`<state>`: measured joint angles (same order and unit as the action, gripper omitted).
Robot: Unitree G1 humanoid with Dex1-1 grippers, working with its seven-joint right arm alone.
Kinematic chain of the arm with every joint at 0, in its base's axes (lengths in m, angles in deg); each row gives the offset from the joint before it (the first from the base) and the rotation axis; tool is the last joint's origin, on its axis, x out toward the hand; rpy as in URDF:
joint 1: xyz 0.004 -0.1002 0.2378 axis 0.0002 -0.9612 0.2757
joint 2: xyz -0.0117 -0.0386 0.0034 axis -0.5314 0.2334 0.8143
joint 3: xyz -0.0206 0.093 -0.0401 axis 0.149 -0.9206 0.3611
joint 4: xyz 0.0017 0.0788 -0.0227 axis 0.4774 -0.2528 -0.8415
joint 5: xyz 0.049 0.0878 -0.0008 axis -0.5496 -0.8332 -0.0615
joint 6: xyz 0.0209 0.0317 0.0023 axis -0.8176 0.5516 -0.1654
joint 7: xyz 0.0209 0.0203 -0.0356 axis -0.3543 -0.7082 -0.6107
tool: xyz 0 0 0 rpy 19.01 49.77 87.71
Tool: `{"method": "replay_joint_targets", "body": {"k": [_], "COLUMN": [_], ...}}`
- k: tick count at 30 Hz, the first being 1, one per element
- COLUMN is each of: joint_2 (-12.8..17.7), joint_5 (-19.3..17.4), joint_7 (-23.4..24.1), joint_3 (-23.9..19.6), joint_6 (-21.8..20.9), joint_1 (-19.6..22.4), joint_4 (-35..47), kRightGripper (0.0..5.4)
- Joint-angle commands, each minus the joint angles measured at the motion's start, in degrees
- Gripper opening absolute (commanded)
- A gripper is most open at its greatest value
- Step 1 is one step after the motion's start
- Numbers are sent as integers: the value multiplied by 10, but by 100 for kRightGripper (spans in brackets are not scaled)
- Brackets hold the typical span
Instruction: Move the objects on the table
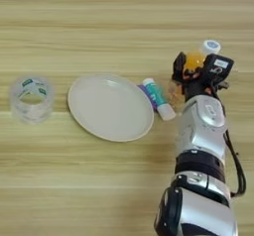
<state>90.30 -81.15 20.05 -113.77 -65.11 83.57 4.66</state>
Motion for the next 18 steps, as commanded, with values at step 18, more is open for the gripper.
{"method": "replay_joint_targets", "body": {"k": [18], "joint_2": [-35], "joint_5": [-83], "joint_7": [-105], "joint_3": [92], "joint_6": [176], "joint_1": [-86], "joint_4": [399], "kRightGripper": [353]}}
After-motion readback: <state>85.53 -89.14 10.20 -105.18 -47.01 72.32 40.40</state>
